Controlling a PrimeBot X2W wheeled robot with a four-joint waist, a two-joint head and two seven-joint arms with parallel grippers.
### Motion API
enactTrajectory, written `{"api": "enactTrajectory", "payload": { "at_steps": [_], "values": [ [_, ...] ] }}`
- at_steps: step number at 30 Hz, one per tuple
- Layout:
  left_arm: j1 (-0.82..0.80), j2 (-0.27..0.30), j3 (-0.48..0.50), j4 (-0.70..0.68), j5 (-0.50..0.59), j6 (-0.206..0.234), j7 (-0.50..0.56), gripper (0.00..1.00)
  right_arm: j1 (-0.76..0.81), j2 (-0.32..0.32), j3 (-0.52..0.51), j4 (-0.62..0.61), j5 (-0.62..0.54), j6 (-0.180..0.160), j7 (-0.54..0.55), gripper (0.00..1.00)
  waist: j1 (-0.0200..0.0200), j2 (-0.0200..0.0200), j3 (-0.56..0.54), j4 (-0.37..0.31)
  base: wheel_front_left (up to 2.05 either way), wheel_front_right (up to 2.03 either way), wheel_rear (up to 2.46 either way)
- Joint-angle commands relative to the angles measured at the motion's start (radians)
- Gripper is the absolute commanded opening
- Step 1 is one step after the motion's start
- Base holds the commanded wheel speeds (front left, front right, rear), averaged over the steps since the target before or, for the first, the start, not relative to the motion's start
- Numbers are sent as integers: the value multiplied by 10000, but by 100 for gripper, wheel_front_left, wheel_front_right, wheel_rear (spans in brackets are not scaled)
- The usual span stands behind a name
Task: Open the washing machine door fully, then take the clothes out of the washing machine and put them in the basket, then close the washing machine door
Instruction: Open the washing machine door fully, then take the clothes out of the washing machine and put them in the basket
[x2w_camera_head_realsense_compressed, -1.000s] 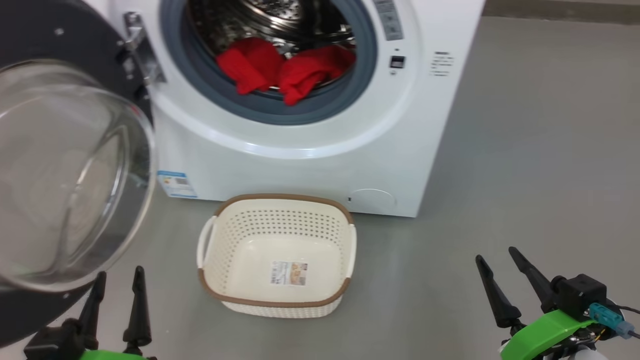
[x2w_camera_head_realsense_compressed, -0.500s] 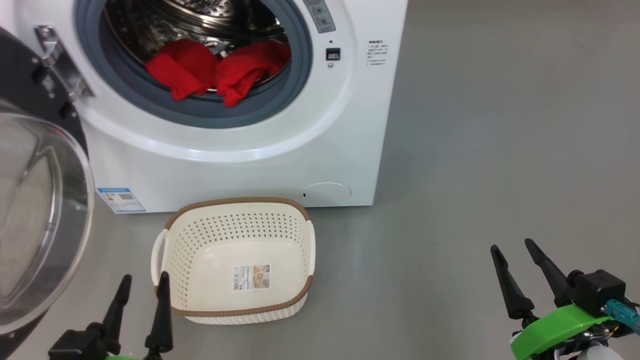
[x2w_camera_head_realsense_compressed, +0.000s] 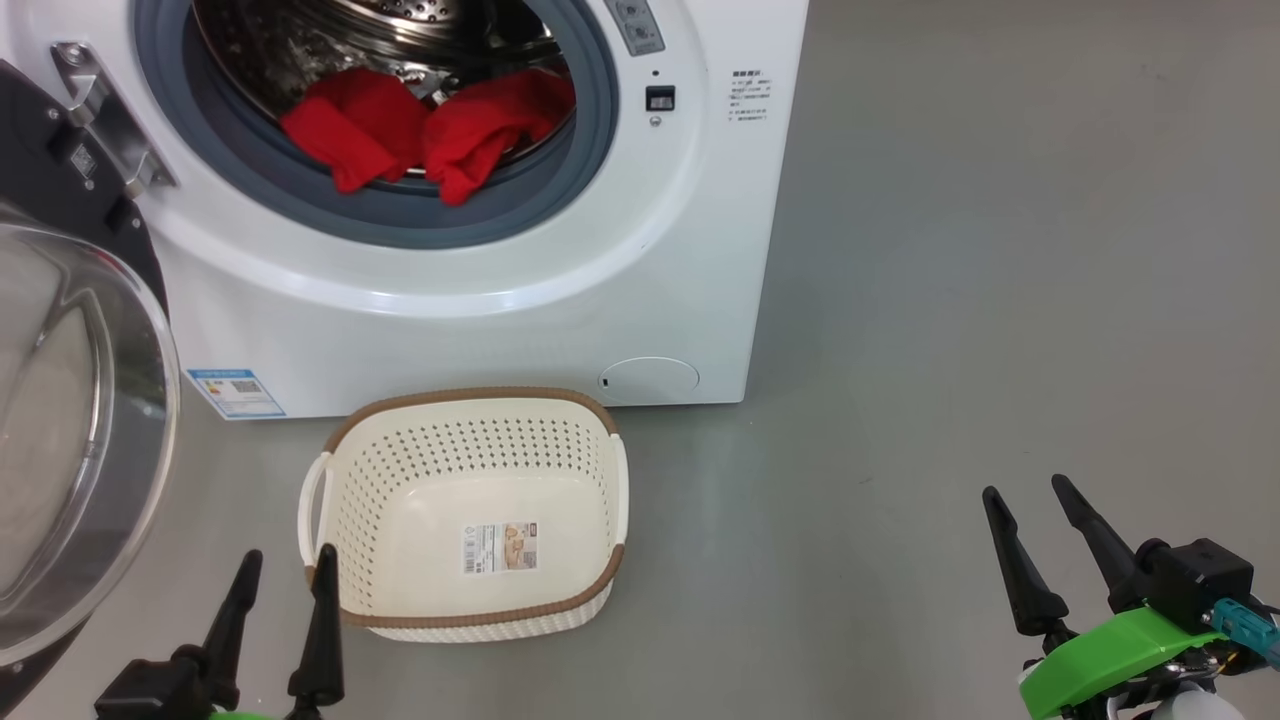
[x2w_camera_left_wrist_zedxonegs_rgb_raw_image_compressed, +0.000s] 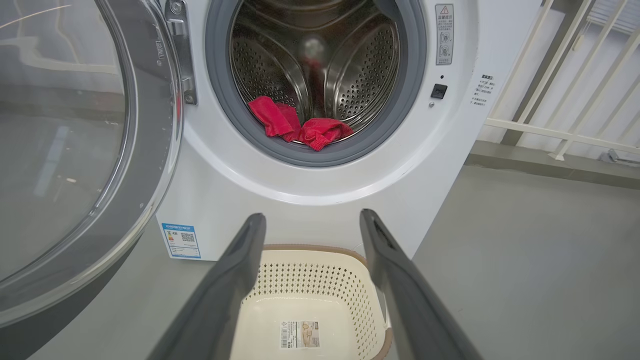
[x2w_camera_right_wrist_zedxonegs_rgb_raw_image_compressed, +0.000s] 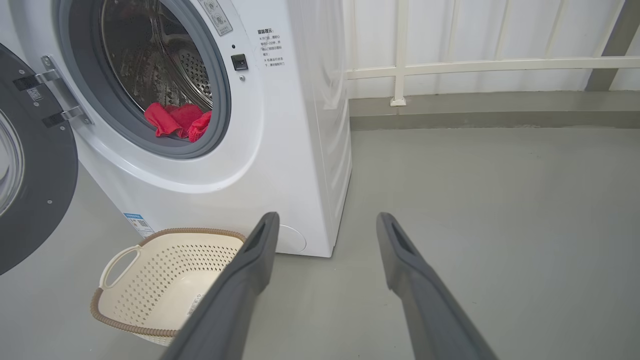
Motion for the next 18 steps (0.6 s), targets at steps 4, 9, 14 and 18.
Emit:
{"api": "enactTrajectory", "payload": {
  "at_steps": [4, 9, 14, 18],
  "values": [
    [-189, 189, 309, -385, 80, -28, -51, 100, -57, -98, 178, -246, -139, 27, -120, 100, 0, 0, -21, 55, 0, 0, 0],
    [-147, 180, 290, -411, 59, -29, -51, 100, -67, -86, 209, -252, -140, 27, -120, 100, 0, 0, -23, 80, 0, 0, 0],
    [-160, 188, 227, -283, -119, -29, -51, 100, -85, -93, 226, -258, -140, 27, -120, 100, 0, 0, 0, 99, 0, 0, 0],
    [-220, 252, 139, -254, -256, -29, -51, 100, -110, -97, 230, -259, -139, 27, -120, 100, 0, 0, 18, 105, 4, -10, 6]
  ]
}}
